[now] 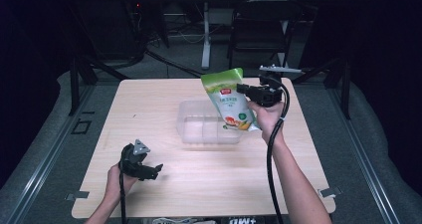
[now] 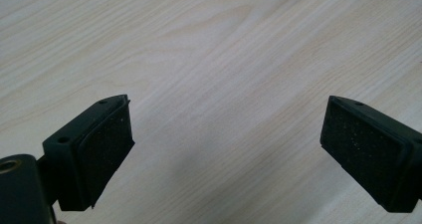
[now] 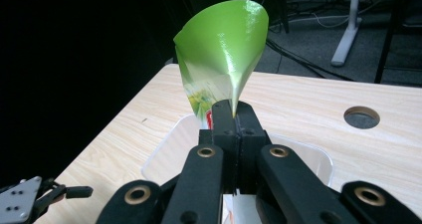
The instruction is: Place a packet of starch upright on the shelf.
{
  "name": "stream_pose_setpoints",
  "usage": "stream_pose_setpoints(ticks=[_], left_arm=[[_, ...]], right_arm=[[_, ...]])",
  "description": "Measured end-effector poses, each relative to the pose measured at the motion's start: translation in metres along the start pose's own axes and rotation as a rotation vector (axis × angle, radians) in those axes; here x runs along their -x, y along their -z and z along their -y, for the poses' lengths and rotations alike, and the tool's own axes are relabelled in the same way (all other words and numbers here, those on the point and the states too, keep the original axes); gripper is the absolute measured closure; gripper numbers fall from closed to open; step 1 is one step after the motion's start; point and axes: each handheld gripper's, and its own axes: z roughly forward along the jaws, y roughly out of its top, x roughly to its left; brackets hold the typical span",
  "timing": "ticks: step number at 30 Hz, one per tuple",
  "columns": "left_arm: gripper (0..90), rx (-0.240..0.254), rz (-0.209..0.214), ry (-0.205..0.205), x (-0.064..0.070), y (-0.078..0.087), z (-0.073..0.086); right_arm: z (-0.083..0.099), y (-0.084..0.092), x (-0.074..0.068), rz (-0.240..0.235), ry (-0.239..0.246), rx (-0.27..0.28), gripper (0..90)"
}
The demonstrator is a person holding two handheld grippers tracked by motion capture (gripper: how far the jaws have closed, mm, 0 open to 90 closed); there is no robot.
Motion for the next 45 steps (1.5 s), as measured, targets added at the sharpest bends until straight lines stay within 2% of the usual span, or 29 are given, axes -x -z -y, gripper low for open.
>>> stream_pose_setpoints(ticks=[11, 17, 24, 31, 36, 39, 41, 42, 44, 45], left_arm=[[6.0, 0.0, 0.003, -0.001, 0.0, 0.0, 0.0], [6.0, 0.004, -0.002, -0.001, 0.001, 0.0, 0.0], [6.1, 0.007, -0.001, -0.001, 0.001, 0.0, 0.0], [6.0, 0.008, -0.002, -0.001, 0.001, 0.0, 0.0], [6.0, 0.007, -0.003, -0.001, 0.001, 0.0, 0.0], [6.0, 0.007, -0.005, -0.004, 0.001, 0.001, 0.0], [6.1, 0.006, -0.005, -0.005, 0.001, 0.001, 0.0], [6.1, 0.007, -0.005, -0.003, 0.001, 0.001, 0.0], [6.1, 0.007, -0.002, -0.001, 0.001, 0.0, 0.0], [6.1, 0.005, -0.002, -0.002, 0.001, 0.0, 0.0]], right_arm=[[0.012, -0.034, 0.004, 0.067, -0.05, 0.004, 90.0], [0.018, -0.046, 0.005, 0.062, -0.063, 0.018, 90.0], [0.022, -0.053, 0.005, 0.101, -0.047, 0.006, 89.8], [0.029, -0.059, 0.01, 0.135, -0.04, -0.031, 88.0], [0.033, -0.056, 0.019, 0.131, -0.048, -0.051, 86.3], [0.034, -0.054, 0.022, 0.132, -0.032, -0.072, 83.2], [0.032, -0.052, 0.027, 0.126, -0.021, -0.1, 76.4], [0.032, -0.052, 0.027, 0.126, -0.021, -0.1, 76.4], [0.029, -0.05, 0.03, 0.114, -0.003, -0.122, 68.5], [0.025, -0.047, 0.032, 0.108, 0.015, -0.137, 61.2]])
